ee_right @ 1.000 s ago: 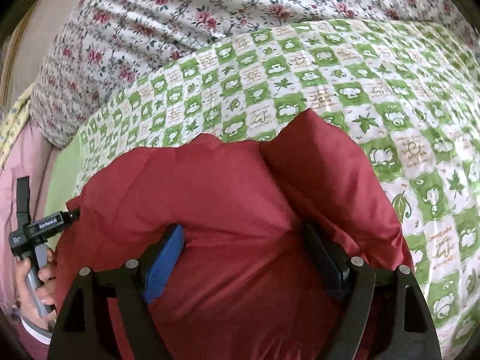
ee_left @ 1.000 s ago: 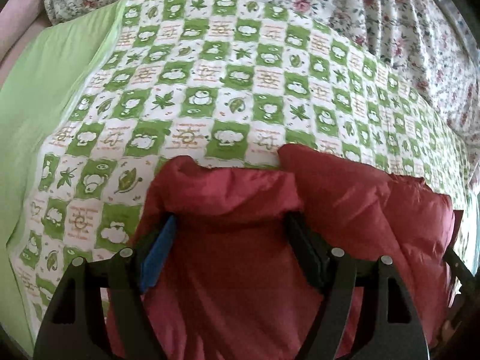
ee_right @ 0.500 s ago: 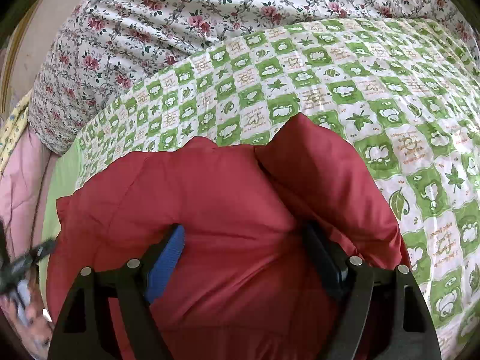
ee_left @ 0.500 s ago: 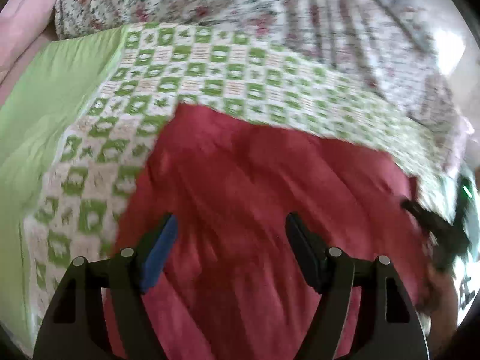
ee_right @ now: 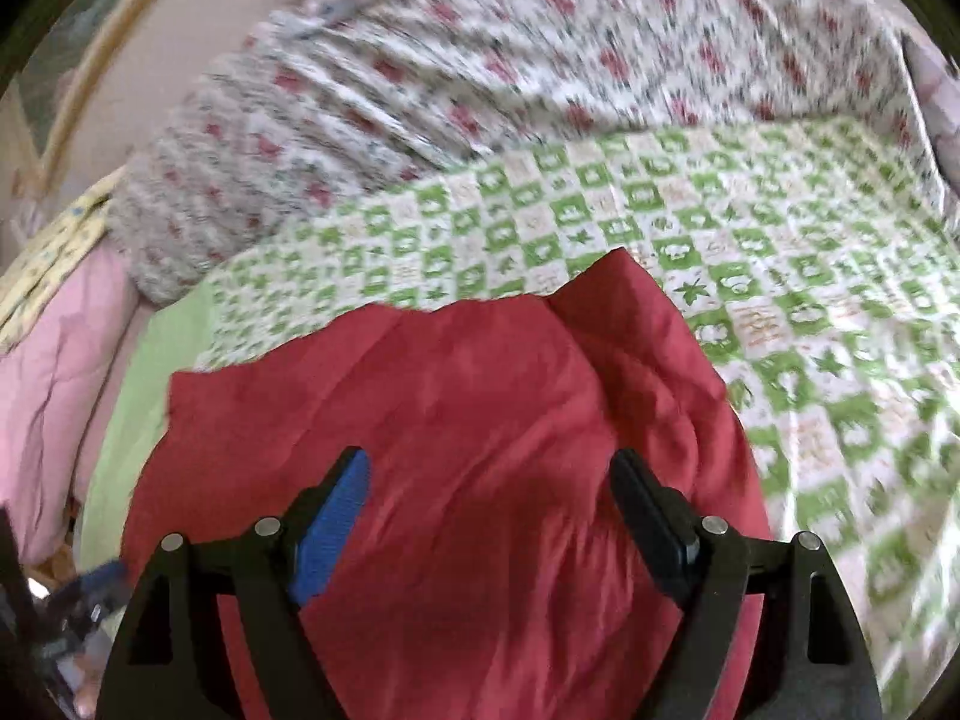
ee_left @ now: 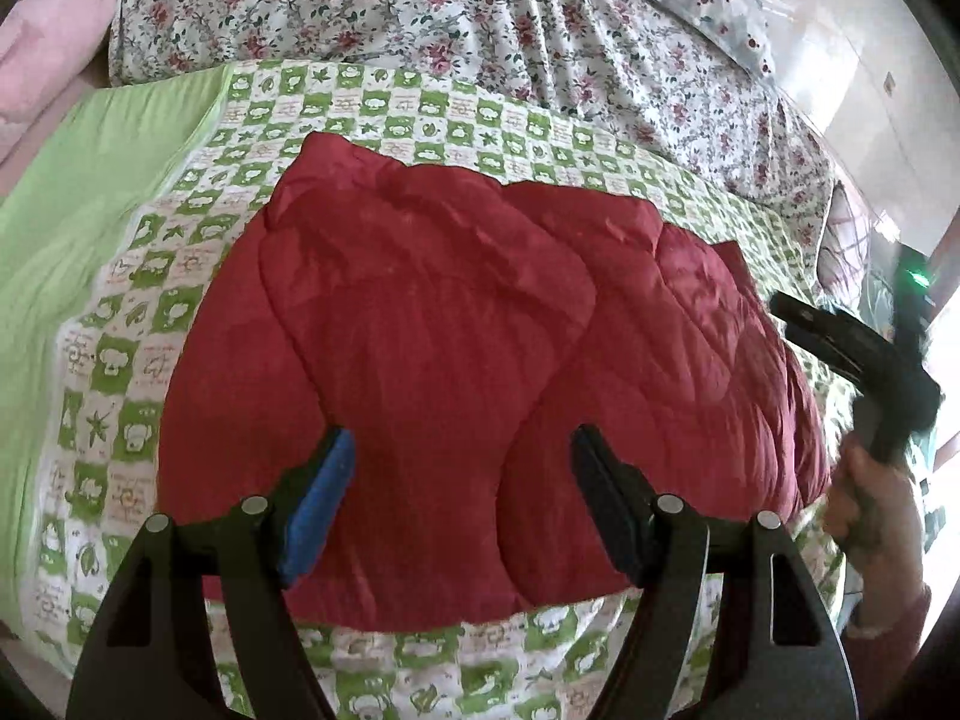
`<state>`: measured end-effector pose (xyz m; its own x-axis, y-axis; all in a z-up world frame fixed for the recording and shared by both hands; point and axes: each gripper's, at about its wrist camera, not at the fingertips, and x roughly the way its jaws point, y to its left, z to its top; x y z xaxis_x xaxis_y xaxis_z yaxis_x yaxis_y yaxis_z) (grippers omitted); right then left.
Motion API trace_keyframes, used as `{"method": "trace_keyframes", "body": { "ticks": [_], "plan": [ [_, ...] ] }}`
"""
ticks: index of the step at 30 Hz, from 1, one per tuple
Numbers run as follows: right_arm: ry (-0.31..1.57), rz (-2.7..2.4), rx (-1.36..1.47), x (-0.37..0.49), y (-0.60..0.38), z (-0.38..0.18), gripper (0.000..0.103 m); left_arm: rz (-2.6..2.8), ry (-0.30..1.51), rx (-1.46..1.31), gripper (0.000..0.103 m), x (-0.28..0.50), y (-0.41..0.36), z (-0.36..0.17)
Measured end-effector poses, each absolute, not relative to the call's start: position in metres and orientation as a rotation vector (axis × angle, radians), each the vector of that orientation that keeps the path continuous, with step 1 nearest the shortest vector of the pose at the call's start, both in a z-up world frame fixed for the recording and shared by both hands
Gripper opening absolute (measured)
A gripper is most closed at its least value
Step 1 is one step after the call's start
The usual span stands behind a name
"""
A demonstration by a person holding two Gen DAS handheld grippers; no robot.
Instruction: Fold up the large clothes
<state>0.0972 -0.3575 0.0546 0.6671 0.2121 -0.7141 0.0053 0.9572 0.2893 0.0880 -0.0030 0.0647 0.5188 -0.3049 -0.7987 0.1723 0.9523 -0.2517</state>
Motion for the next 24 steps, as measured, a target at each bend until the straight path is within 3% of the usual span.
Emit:
{"method": "trace_keyframes", "body": {
  "ticks": [10, 24],
  "plan": [
    [0.881, 0.174, 0.010, 0.030, -0.294, 0.042, 0.083, -0.304, 1.016, -0.060, 0.074, 0.074, -0.024, 0.051],
    [0.950, 0.086, 0.105, 0.037, -0.326, 0.006, 0.084, -0.272, 1.047, 0.027, 0.080, 0.097, -0.039, 0.012]
  ]
}}
